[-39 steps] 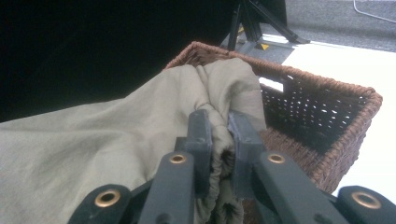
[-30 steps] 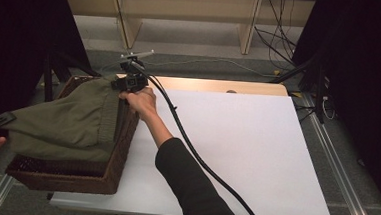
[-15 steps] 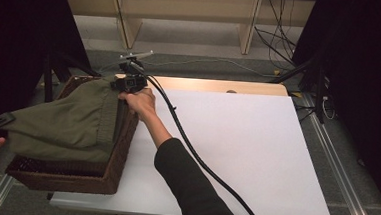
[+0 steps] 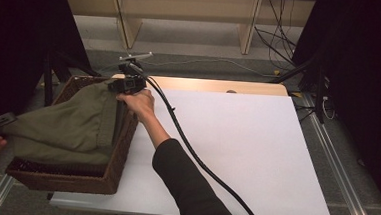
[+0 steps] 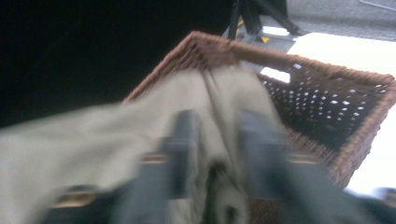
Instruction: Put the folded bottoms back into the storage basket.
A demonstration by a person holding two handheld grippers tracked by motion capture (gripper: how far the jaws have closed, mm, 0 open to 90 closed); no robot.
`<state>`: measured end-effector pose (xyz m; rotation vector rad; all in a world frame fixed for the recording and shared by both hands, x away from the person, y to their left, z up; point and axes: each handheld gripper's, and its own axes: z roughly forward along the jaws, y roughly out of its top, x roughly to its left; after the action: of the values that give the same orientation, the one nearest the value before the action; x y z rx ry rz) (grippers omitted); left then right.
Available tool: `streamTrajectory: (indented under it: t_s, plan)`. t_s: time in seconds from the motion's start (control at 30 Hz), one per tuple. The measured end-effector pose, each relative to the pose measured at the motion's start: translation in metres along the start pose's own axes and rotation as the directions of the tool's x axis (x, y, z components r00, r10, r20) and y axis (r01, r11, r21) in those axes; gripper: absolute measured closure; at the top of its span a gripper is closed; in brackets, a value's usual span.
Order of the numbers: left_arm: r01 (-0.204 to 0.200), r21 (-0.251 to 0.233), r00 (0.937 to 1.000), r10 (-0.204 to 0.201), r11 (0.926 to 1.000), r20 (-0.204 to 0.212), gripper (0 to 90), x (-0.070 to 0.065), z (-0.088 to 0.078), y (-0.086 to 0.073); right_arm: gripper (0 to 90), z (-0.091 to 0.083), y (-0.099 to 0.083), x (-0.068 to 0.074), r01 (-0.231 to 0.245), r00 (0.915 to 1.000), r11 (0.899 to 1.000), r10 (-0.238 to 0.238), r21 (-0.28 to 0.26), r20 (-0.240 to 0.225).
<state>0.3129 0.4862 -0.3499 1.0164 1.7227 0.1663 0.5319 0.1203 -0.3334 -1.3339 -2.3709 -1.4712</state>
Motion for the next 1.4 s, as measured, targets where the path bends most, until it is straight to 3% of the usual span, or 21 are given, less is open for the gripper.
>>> streamTrajectory:
  t_s: [0.03, 0.07, 0.17, 0.3, 0.7, 0.93, 1.13, 1.4]
  plan:
    - [-0.037, 0.008, 0.9968, 0.038, 0.9993, -0.070, 22.4, -0.005, -0.001, 0.000, 50.4, -0.001, 0.001, -0.002, -0.003, 1.0000, 1.000, 0.003, -0.008, -0.002]
    - [-0.065, 0.019, 0.9934, 0.066, 0.9977, -0.093, 19.2, -0.007, -0.002, 0.000, 45.9, -0.003, 0.003, -0.003, -0.018, 0.9998, 1.000, 0.018, -0.020, 0.000]
    - [-0.114, 0.044, 0.9820, 0.119, 0.9925, -0.146, 16.0, -0.014, 0.001, -0.001, 45.6, -0.009, 0.006, -0.002, -0.007, 0.9999, 0.999, 0.006, -0.053, -0.013]
    - [-0.127, 0.062, 0.9829, 0.134, 0.9900, -0.127, 16.1, -0.020, 0.008, -0.003, 42.9, -0.015, 0.008, -0.001, -0.011, 0.9991, 0.996, 0.007, -0.084, -0.041]
    - [-0.183, 0.066, 0.9769, 0.189, 0.9809, -0.100, 17.2, -0.039, 0.014, -0.007, 29.1, -0.026, 0.011, 0.001, 0.030, 0.9978, 0.996, -0.035, -0.083, -0.057]
    - [-0.205, 0.068, 0.9745, 0.210, 0.9764, -0.079, 17.5, -0.048, 0.022, -0.011, 24.5, -0.035, 0.012, 0.003, 0.078, 0.9963, 0.994, -0.080, -0.081, -0.030]
    - [-0.209, 0.057, 0.9756, 0.212, 0.9763, -0.057, 17.9, -0.055, 0.026, -0.013, 23.4, -0.044, 0.013, 0.000, 0.083, 0.9957, 0.993, -0.086, -0.089, -0.032]
    - [-0.229, 0.039, 0.9721, 0.231, 0.9727, -0.042, 18.2, -0.067, 0.031, -0.017, 22.4, -0.057, 0.013, -0.005, 0.089, 0.9955, 0.991, -0.092, -0.101, -0.025]
